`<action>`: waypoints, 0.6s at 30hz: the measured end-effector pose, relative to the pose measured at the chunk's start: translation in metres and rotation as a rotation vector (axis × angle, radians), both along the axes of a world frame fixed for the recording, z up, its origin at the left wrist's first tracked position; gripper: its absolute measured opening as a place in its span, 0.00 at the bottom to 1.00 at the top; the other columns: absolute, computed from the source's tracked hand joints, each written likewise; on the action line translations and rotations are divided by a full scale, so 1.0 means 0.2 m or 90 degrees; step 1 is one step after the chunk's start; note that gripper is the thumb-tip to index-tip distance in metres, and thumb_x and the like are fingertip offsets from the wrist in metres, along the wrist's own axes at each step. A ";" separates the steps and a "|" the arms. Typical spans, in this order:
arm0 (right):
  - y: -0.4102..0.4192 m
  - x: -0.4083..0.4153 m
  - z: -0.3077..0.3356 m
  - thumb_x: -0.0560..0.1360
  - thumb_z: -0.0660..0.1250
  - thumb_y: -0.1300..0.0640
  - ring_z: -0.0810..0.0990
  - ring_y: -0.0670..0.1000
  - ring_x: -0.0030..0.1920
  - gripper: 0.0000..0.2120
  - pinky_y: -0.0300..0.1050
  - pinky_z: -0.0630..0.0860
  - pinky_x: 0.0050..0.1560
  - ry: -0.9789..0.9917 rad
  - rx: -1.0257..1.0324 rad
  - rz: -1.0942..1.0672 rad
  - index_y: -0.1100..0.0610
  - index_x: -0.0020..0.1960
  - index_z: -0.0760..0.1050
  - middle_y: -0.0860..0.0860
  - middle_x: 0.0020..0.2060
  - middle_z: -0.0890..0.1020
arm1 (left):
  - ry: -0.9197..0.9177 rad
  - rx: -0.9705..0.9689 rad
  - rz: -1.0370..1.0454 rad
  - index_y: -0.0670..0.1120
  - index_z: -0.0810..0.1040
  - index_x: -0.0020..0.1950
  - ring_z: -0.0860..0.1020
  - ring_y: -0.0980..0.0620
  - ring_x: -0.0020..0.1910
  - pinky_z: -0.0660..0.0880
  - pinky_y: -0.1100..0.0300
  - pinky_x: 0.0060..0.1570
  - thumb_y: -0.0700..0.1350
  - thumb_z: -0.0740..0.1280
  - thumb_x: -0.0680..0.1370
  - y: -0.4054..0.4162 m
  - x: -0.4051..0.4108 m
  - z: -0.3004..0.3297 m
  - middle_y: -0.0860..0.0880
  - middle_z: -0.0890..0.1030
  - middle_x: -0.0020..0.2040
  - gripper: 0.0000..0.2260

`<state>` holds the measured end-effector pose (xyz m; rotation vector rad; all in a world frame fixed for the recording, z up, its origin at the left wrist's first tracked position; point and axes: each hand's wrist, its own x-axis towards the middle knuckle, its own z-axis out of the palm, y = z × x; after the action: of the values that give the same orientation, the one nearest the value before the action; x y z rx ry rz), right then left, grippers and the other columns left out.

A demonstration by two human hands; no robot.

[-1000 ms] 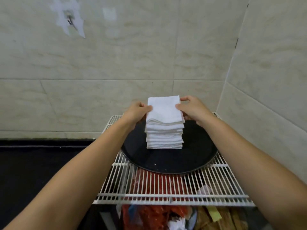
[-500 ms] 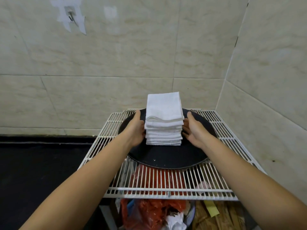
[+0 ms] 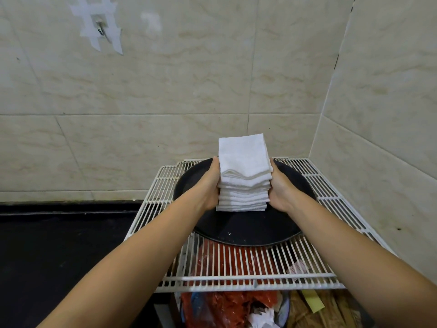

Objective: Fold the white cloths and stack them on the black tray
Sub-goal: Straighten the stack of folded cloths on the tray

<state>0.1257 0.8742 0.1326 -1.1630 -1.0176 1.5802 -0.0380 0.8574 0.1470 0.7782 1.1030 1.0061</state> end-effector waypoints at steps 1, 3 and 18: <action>0.01 0.02 -0.01 0.80 0.49 0.38 0.80 0.56 0.56 0.25 0.53 0.75 0.60 -0.004 -0.005 -0.009 0.52 0.54 0.79 0.56 0.57 0.82 | -0.001 -0.006 -0.002 0.46 0.78 0.62 0.80 0.44 0.55 0.77 0.52 0.50 0.65 0.47 0.79 0.00 -0.01 -0.01 0.43 0.81 0.58 0.30; 0.02 0.05 -0.01 0.80 0.46 0.37 0.76 0.55 0.62 0.28 0.54 0.70 0.67 -0.018 -0.014 -0.023 0.52 0.62 0.75 0.56 0.62 0.78 | -0.012 -0.023 -0.015 0.44 0.76 0.63 0.79 0.46 0.55 0.76 0.54 0.45 0.65 0.44 0.79 0.02 -0.04 -0.02 0.42 0.80 0.60 0.33; 0.07 -0.03 0.10 0.74 0.58 0.34 0.82 0.53 0.46 0.24 0.46 0.77 0.43 -0.005 -0.003 0.022 0.52 0.51 0.80 0.52 0.47 0.85 | 0.014 -0.012 -0.049 0.49 0.80 0.51 0.82 0.45 0.49 0.78 0.54 0.49 0.66 0.57 0.74 0.12 -0.02 0.07 0.47 0.84 0.50 0.24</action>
<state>0.1188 0.8884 0.1523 -1.1622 -1.0452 1.6074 -0.0414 0.8819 0.1602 0.8114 1.0915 0.9229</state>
